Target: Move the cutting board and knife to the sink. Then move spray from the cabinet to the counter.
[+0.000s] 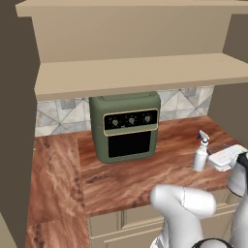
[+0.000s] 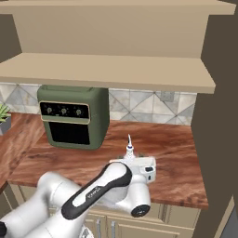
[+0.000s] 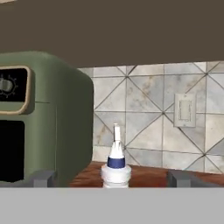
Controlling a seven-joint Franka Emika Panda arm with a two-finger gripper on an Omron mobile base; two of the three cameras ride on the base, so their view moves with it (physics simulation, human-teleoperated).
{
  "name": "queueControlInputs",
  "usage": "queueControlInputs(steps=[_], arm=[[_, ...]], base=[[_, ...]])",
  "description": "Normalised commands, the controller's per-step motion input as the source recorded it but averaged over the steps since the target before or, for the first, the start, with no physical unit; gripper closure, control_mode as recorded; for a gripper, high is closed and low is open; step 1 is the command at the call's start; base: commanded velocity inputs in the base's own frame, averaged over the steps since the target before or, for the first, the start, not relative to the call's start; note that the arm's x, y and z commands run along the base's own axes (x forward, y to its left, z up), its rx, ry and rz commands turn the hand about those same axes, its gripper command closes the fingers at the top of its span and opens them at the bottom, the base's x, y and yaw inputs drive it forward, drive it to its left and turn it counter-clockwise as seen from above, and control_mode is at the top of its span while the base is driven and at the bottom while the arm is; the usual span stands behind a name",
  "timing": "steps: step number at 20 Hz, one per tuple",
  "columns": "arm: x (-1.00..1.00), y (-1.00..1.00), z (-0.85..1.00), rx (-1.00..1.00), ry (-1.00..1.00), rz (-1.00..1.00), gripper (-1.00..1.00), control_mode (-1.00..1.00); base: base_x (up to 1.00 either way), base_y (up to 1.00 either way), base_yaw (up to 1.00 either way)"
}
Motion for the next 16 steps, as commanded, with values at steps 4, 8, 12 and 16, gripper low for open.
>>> queueControlInputs(steps=[4, 8, 12, 16], arm=[[-0.63, 0.0, 1.0, 0.0, -0.04, -0.03, -1.0, -1.0], [-0.81, 0.15, 0.97, 0.0, -0.06, -0.02, -1.0, -1.0], [-0.96, 0.39, 0.94, 0.0, -0.07, 0.0, -1.0, -1.0], [-1.0, 0.4, 0.99, 0.0, -0.08, 0.0, -1.0, -1.0]], base=[[0.0, 0.0, 0.0], [0.0, 0.0, 0.0], [0.0, 0.0, 0.0], [0.0, 0.0, 0.0]])
